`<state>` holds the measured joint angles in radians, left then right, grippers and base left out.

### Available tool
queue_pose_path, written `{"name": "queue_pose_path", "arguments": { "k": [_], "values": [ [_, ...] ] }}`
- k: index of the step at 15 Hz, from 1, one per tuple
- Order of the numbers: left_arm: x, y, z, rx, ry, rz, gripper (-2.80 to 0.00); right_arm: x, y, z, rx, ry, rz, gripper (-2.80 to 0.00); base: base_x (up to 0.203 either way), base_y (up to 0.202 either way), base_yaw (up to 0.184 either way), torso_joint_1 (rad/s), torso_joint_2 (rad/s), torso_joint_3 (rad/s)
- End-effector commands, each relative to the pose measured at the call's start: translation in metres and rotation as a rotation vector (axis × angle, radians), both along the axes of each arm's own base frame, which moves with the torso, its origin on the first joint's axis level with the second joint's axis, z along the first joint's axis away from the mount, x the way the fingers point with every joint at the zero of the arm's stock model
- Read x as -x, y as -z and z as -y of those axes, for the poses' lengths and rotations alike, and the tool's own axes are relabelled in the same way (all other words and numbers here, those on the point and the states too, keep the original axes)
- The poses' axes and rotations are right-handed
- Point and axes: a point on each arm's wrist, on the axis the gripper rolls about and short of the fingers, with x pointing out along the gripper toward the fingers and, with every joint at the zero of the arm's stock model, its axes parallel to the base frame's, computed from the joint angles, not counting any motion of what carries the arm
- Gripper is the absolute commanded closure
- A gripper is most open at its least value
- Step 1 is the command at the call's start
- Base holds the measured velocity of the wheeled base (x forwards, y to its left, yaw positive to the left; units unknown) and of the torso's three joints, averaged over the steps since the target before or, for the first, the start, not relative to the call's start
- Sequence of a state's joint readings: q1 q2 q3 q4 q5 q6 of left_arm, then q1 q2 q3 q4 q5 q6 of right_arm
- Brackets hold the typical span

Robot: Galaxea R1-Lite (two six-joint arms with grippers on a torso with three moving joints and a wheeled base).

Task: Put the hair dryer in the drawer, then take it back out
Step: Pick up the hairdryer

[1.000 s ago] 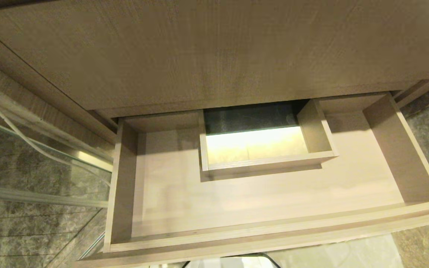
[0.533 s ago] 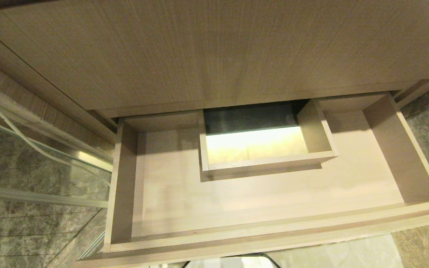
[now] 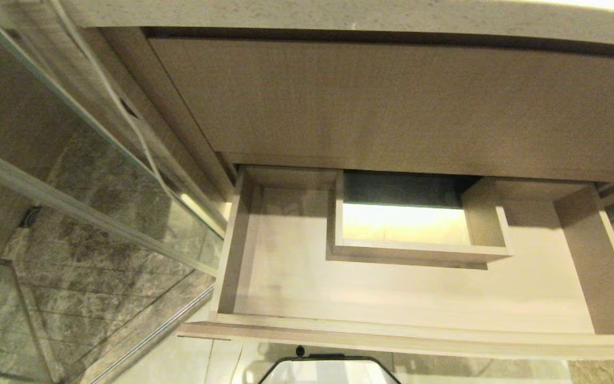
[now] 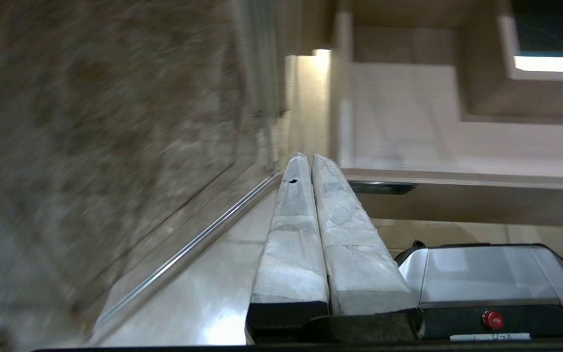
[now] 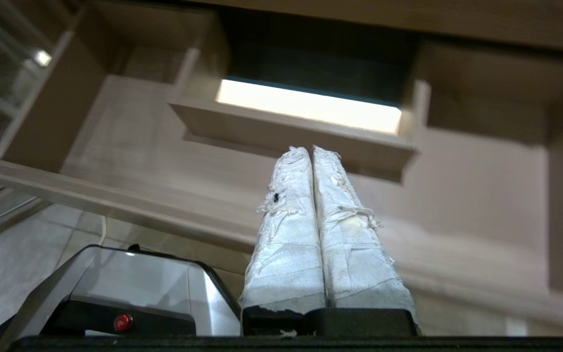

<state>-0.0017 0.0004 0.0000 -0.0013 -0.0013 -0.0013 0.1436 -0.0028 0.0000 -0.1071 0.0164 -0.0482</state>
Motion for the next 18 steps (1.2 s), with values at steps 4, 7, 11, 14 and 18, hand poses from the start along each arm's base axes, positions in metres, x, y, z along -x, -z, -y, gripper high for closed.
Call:
{"name": "queue_pose_path", "arguments": {
  "k": [4,7,11,14,18],
  "values": [
    [-0.0001,0.0006,0.0,0.0,-0.001,-0.002,0.0,-0.0005,0.0119,-0.0001,0.001,-0.001,-0.002,0.0,0.001,-0.006,0.126,0.236,-0.15,-0.077],
    [0.0001,0.0002,0.0,0.0,-0.001,0.0,0.0,-0.0005,0.0119,-0.0001,0.001,-0.001,-0.002,0.0,0.0,0.0,0.0,0.025,-0.02,-0.004],
    [0.0001,0.0003,0.0,-0.001,0.0,-0.001,0.0,-0.0005,0.0117,-0.0001,-0.003,-0.002,-0.002,0.0,0.0,0.0,0.0,0.0,0.0,0.0],
    [0.0001,0.0002,0.0,0.0,-0.001,0.001,0.0,-0.0005,0.0119,-0.0001,-0.005,-0.002,-0.003,0.0,-0.001,-0.001,-0.02,0.0,0.0,0.001],
    [0.0001,0.0002,0.0,0.0,0.0,0.001,0.0,-0.0005,0.0119,-0.0001,-0.005,-0.002,-0.003,0.0,0.0,0.008,-0.158,0.004,0.0,0.003]
  ]
}}
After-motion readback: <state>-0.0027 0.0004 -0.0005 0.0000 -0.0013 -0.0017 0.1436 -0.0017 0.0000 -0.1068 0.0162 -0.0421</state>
